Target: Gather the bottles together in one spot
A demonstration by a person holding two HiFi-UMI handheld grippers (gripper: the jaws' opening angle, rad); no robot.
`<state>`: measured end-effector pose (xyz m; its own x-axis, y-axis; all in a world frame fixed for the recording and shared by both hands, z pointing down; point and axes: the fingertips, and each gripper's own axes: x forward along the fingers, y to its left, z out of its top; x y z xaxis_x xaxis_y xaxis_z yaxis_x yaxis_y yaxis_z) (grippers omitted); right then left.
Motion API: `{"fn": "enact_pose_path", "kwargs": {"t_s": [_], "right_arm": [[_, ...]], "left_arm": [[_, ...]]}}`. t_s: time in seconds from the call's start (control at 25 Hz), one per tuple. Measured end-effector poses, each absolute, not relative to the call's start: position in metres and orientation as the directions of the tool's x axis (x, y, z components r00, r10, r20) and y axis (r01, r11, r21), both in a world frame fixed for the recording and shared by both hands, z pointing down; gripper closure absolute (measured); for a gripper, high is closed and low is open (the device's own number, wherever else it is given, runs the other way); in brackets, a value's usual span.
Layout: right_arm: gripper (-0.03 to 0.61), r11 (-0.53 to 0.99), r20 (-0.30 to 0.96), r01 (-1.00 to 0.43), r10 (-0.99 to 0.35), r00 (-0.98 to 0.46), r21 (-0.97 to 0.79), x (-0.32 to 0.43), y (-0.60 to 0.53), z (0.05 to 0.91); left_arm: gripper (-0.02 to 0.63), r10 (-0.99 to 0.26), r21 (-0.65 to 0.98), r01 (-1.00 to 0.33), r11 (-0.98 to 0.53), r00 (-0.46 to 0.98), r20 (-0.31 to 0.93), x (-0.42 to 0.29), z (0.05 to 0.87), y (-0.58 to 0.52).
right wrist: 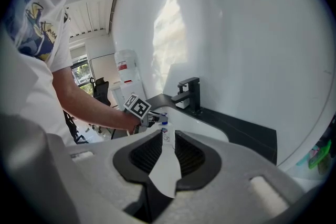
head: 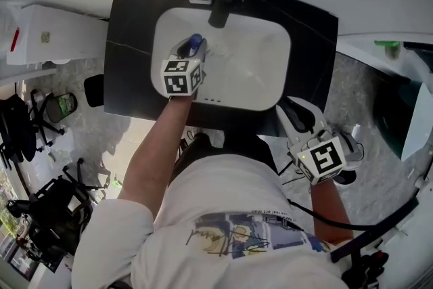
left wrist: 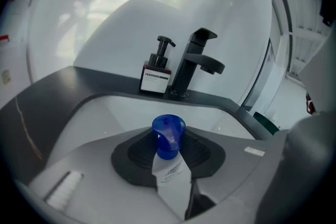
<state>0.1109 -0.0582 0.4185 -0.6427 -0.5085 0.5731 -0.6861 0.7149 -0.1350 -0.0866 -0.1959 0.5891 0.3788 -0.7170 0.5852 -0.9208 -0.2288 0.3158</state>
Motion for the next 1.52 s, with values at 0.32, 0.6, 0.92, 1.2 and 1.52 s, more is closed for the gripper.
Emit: {"fn": "enact_pose_path", "kwargs": {"t_s": [0.32, 0.6, 0.92, 1.2, 1.52], "right_arm": [[0.503, 0.728, 0.554, -0.672, -0.507, -0.66, -0.134, 0.088, -0.053, 0.416], [0.503, 0.727, 0.548, -0.674, -0.513, -0.661, -0.133, 0.078, -0.049, 0.415], [0.503, 0.712, 0.552, -0.691, -0.529, -0.645, -0.125, 0.081, -0.048, 0.413], [0.503, 0.687, 0.573, -0.717, -0.542, -0.614, -0.118, 0.098, -0.05, 0.414], [0.503, 0.67, 0.592, -0.735, -0.552, -0.587, -0.103, 0.115, -0.055, 0.414]], "left_arm": [[0.495, -0.728, 0.207, -0.896, -0.392, 0.44, 0.525, -0.127, 0.53, -0.206], [0.497, -0.759, 0.127, -0.873, -0.471, 0.474, 0.447, -0.158, 0.472, -0.234], [0.537, -0.793, 0.099, -0.873, -0.477, 0.476, 0.381, -0.179, 0.433, -0.284], [0.538, -0.813, 0.09, -0.882, -0.462, 0.462, 0.353, -0.182, 0.433, -0.33], [0.538, -0.827, 0.084, -0.879, -0.469, 0.47, 0.309, -0.178, 0.442, -0.353]]}}
